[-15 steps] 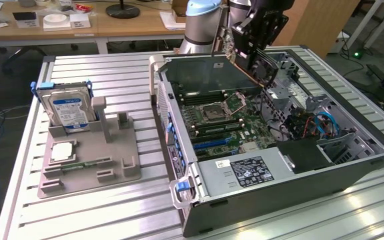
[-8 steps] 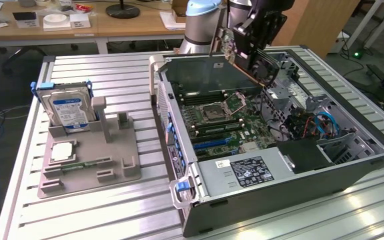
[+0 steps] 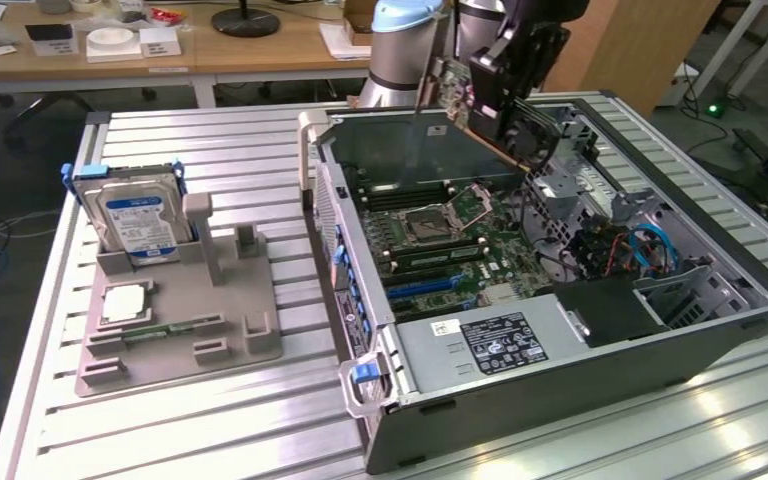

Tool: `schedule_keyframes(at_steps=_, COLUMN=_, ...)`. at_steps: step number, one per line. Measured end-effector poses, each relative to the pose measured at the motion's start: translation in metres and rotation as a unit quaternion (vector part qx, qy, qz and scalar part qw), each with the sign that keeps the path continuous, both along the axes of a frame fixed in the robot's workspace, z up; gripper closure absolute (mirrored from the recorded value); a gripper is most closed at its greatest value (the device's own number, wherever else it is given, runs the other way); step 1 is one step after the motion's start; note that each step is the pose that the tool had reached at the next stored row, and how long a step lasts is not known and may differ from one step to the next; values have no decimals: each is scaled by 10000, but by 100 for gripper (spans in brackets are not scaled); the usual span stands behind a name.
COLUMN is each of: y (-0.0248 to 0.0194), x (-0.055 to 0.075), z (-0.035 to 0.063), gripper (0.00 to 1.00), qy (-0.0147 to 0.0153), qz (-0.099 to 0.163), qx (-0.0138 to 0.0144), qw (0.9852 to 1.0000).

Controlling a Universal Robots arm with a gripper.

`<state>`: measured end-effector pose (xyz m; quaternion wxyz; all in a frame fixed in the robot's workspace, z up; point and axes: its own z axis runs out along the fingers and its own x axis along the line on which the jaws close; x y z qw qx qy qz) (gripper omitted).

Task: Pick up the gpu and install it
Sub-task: 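Insert the gpu into the slot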

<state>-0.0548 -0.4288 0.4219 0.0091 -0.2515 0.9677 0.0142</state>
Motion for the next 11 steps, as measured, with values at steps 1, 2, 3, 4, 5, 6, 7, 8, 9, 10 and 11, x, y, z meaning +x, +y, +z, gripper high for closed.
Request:
schedule_keyframes(at_steps=1, y=0, x=0, z=0, gripper=72, qy=0, qz=46, qx=0, qw=10000)
schedule_keyframes(at_steps=2, y=0, x=0, z=0, gripper=72, qy=0, qz=91, qx=0, qw=10000)
schedule_keyframes(at_steps=3, y=0, x=0, z=0, gripper=72, qy=0, qz=136, qx=0, qw=9999)
schedule_keyframes(at_steps=4, y=0, x=0, z=0, gripper=72, qy=0, qz=180, qx=0, qw=9998)
schedule_keyframes(at_steps=5, y=-1, x=0, z=0, gripper=72, qy=0, qz=220, qx=0, qw=9998)
schedule_keyframes(at_steps=6, y=-1, x=0, z=0, gripper=72, qy=0, qz=260, qx=0, qw=9997)
schedule_keyframes(at_steps=7, y=-2, x=0, z=0, gripper=72, qy=0, qz=298, qx=0, qw=9996)
schedule_keyframes(at_steps=8, y=-2, x=0, z=0, gripper=72, qy=0, qz=334, qx=0, qw=9994)
schedule_keyframes(at_steps=9, y=-2, x=0, z=0, gripper=72, qy=0, qz=370, qx=0, qw=9993)
schedule_keyframes(at_steps=10, y=-3, x=0, z=0, gripper=72, qy=0, qz=406, qx=0, qw=9992)
schedule_keyframes(at_steps=11, y=-3, x=0, z=0, gripper=72, qy=0, qz=444, qx=0, qw=9990)
